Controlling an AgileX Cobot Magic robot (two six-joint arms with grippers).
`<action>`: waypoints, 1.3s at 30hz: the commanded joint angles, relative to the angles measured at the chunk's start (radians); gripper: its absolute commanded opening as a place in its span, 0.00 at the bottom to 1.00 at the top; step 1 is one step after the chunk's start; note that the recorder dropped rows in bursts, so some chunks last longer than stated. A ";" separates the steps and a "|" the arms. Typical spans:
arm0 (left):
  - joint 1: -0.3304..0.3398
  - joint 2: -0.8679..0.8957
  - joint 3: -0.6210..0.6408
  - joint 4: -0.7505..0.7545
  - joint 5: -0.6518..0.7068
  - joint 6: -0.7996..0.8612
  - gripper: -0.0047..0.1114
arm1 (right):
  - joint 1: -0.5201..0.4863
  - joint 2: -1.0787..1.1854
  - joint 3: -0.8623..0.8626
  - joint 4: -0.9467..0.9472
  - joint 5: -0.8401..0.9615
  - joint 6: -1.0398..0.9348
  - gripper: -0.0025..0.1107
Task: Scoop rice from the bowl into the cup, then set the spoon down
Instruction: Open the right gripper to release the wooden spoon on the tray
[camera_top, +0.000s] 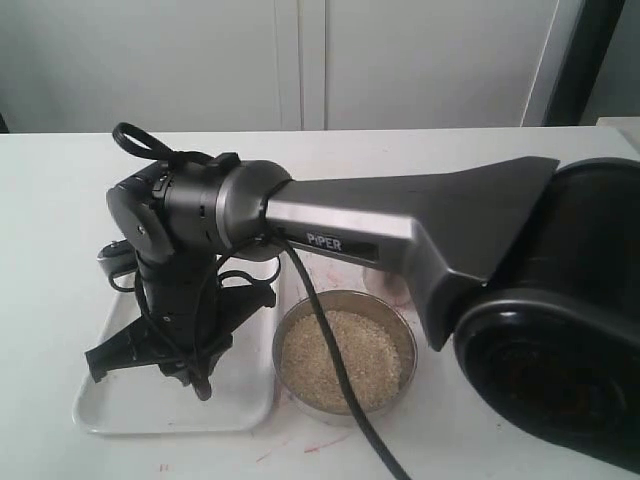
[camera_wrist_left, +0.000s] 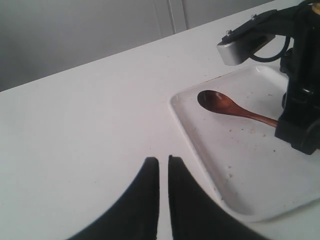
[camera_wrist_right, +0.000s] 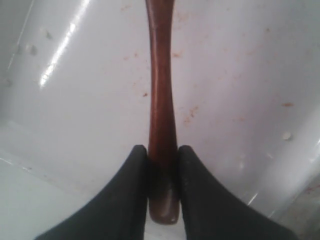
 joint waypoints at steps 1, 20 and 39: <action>0.002 0.001 -0.003 0.000 -0.005 -0.005 0.16 | -0.003 -0.006 -0.008 -0.011 0.001 -0.006 0.02; 0.002 0.001 -0.003 0.000 -0.005 -0.005 0.16 | -0.003 0.020 -0.008 -0.018 0.009 -0.006 0.03; 0.002 0.001 -0.003 0.000 -0.005 -0.005 0.16 | -0.003 0.011 -0.008 -0.011 -0.008 -0.006 0.35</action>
